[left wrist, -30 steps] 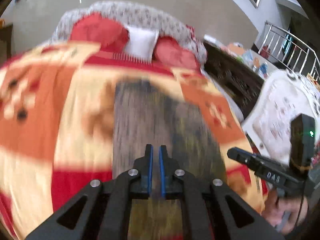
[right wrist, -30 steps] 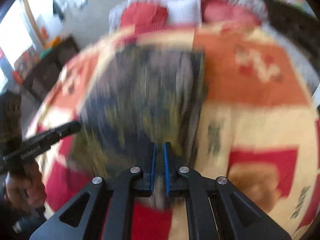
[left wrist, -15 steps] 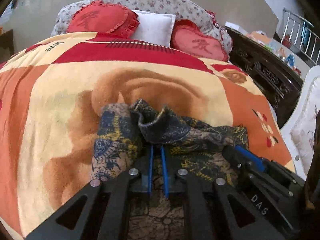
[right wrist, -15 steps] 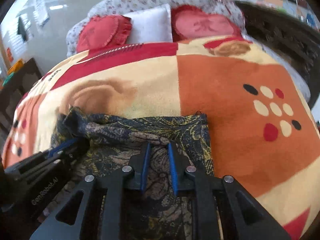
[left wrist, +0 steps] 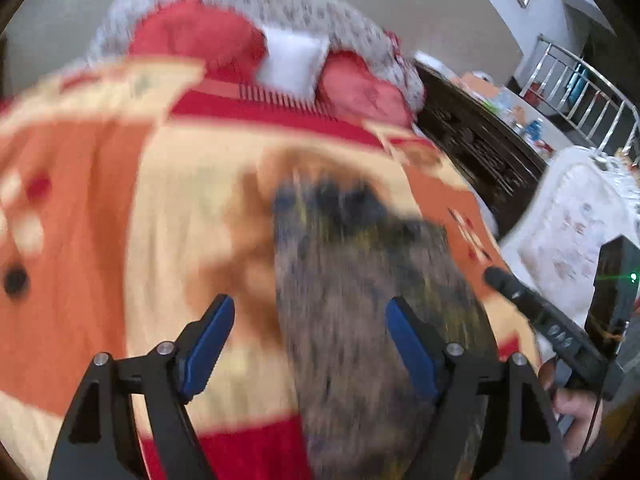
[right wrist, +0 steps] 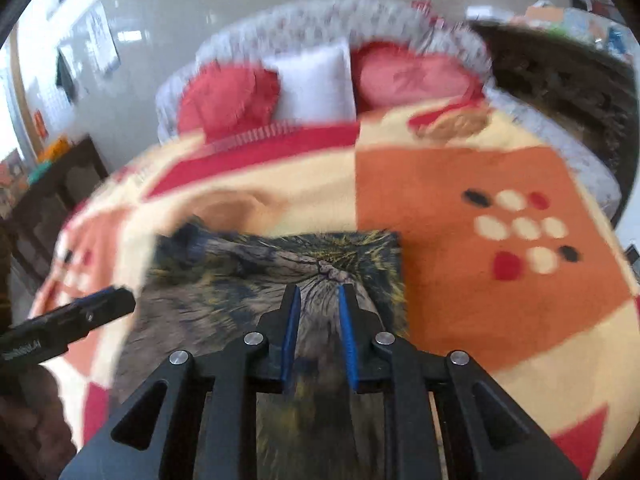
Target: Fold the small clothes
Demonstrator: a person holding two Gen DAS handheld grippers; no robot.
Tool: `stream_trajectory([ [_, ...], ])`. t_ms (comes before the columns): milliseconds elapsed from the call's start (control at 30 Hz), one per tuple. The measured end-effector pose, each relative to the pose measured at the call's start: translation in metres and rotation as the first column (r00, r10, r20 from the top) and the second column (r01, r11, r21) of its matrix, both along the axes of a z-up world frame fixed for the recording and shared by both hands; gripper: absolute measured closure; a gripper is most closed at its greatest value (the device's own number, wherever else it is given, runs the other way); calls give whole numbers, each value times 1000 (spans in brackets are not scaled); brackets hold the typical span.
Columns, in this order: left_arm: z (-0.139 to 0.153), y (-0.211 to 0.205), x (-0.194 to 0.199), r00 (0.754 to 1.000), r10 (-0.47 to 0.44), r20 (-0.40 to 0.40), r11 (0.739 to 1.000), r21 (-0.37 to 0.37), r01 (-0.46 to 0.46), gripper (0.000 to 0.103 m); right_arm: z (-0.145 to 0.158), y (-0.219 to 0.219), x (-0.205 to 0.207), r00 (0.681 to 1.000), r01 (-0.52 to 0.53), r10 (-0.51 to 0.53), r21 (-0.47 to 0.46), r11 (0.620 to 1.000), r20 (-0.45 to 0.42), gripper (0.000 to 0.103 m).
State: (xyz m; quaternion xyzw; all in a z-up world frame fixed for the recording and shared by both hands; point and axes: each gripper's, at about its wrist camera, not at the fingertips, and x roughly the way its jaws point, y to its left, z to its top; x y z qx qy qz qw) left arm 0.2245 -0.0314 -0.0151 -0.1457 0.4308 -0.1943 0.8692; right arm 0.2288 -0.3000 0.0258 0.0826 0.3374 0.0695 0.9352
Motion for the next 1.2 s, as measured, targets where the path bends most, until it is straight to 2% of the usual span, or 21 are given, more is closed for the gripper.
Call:
stream_trajectory([
  [100,-30,1,-8,994,-55,-90,993,-113,45,23,-1,-2,-46,1000,4,-4,32,999,17,64],
  [133,-42,-1,-9,990,-79,-118,980,-189,56,22,-6,-1,-65,1000,0,-1,40,999,22,64],
  [167,-43,-1,-11,991,-80,-108,973,-222,54,17,-8,0,-75,1000,-4,3,43,999,27,64],
  [200,-44,-1,-10,990,-92,-107,958,-280,59,16,-11,1,-88,999,-9,7,41,999,34,64],
  [267,-48,-4,-3,978,-152,-143,904,-421,79,15,-18,3,-111,999,-15,14,22,1000,41,64],
  [333,-47,-9,3,975,-162,-154,902,-424,83,15,-20,4,-126,998,-31,30,13,999,61,64],
  [400,-47,-5,7,976,-139,-166,899,-435,54,20,-19,-2,-135,996,-32,31,6,999,85,64],
  [433,-49,-1,7,977,-115,-177,899,-438,26,28,-18,-8,-134,996,-25,24,12,1000,90,64],
  [467,-51,2,7,978,-92,-189,902,-432,1,43,-17,-15,-131,996,-14,12,26,1000,89,62],
  [500,-53,6,4,977,-66,-201,910,-414,-24,51,-18,-26,-124,997,1,-5,53,999,77,58],
  [567,-59,12,3,978,-41,-203,912,-408,-47,59,-21,-49,-111,997,37,-45,142,989,54,54],
  [600,-60,13,3,979,-32,-201,913,-403,-53,60,-26,-65,-97,999,28,-37,248,968,31,44],
  [667,-59,12,-1,981,-10,-192,925,-375,-64,60,-40,-82,-70,999,-10,20,373,928,-25,31],
  [767,-59,7,-3,985,10,-171,943,-326,-66,61,-60,-97,-34,996,-16,55,452,892,-73,31],
  [833,-60,4,-4,986,18,-166,947,-314,-70,61,-75,-101,-16,987,-54,128,555,830,-95,31],
  [900,-61,1,-5,986,17,-166,947,-313,-69,61,-89,-102,-3,979,-56,163,615,787,-119,31],
  [1000,-61,2,-2,985,14,-175,946,-316,-69,61,-114,-106,14,966,-14,202,742,671,-164,31],
  [1033,-60,1,-1,984,13,-176,948,-311,-69,61,-121,-107,17,962,1,216,787,617,-170,30],
  [1133,-60,3,-2,984,13,-179,948,-312,-69,61,-120,-109,21,960,-20,249,852,523,-129,26],
  [1167,-59,2,-2,984,12,-177,948,-310,-68,60,-118,-107,22,958,-36,263,860,510,-116,23],
  [1200,-59,1,-2,984,13,-175,949,-309,-67,60,-114,-105,22,957,-54,272,855,516,-104,22],
])
